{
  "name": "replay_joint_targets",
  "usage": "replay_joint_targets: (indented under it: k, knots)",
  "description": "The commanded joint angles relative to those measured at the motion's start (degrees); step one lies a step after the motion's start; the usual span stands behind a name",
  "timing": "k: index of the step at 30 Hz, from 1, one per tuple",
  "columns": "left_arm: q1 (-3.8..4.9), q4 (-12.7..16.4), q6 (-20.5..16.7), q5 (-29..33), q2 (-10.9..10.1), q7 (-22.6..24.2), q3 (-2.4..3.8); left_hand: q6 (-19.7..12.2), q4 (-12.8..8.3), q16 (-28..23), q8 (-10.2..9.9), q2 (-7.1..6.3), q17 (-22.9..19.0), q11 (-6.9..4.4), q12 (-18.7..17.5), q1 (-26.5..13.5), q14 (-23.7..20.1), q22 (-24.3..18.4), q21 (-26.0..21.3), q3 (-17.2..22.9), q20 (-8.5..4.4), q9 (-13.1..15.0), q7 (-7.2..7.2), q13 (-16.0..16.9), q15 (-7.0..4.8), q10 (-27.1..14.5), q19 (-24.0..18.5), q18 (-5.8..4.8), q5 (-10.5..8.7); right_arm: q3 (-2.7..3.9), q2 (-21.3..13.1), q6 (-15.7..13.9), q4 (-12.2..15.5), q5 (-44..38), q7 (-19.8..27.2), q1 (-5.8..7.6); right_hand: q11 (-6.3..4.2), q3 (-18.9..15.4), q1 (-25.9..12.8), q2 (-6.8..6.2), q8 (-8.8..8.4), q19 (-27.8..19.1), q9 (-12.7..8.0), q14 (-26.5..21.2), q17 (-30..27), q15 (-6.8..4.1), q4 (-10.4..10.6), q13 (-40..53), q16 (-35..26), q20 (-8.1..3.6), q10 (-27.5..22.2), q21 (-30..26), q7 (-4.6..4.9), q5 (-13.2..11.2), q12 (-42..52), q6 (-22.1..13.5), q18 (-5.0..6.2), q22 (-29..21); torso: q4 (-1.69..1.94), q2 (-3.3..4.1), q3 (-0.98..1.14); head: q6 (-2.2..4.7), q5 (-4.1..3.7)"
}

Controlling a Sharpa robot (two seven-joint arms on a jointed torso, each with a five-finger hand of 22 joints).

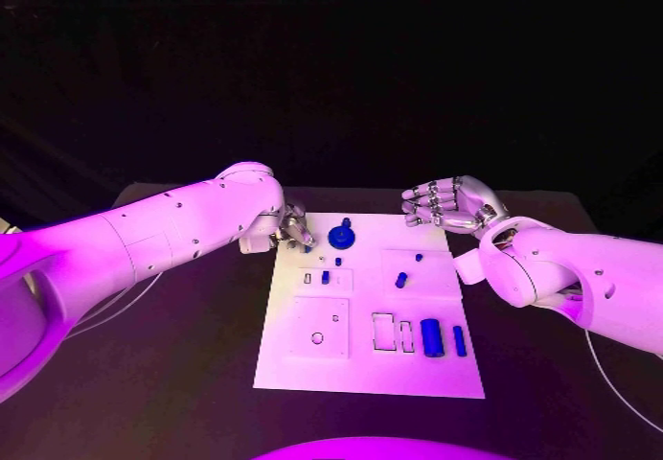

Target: Assemble the parts on the task board

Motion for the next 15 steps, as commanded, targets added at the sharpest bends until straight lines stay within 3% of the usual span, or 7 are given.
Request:
replay_joint_targets:
  k: [1, 15]
  knots:
    - [-0.53, 0.09, 2.66, -0.1, -0.27, -0.44, -0.31, -0.36, -14.94, -0.33, 0.25, 0.67, 7.6, 0.03, -0.29, -0.67, 2.8, -0.32, -0.37, 15.55, 0.07, 0.17, 0.38, -0.47, 0.29, -0.67, -0.49, 0.81, -0.72, 0.0, 0.0, 0.74, 0.01, -0.73, 0.21, -0.04, 0.12, -0.36, -0.66, 0.03, -0.32, 0.17, -0.05, 0.41, -0.1, -0.02, -0.07, -0.01, -0.19, 0.03, 0.38, 0.06, 0.39, 0.47, -0.29, 0.24, 0.83, -0.11, 0.02, -0.01, -0.03, 0.07, 0.04]
    - [-0.47, 0.43, 3.12, 0.57, -1.09, -0.46, -0.2, -0.8, -15.67, -0.52, 0.45, 0.53, 7.16, 0.19, -0.61, -1.22, 2.54, -0.77, -0.62, 16.33, 0.17, 0.32, 0.55, -1.29, 0.42, -1.65, -1.04, 0.96, -0.72, 0.0, -0.04, 0.8, 0.01, -0.74, 0.17, -0.08, 0.12, -0.36, -0.66, 0.03, -0.32, 0.17, -0.05, 0.41, -0.1, -0.02, -0.07, -0.01, -0.19, 0.03, 0.38, 0.06, 0.39, 0.47, -0.29, 0.24, 0.83, -0.11, 0.01, 0.06, -0.04, 0.18, 0.16]
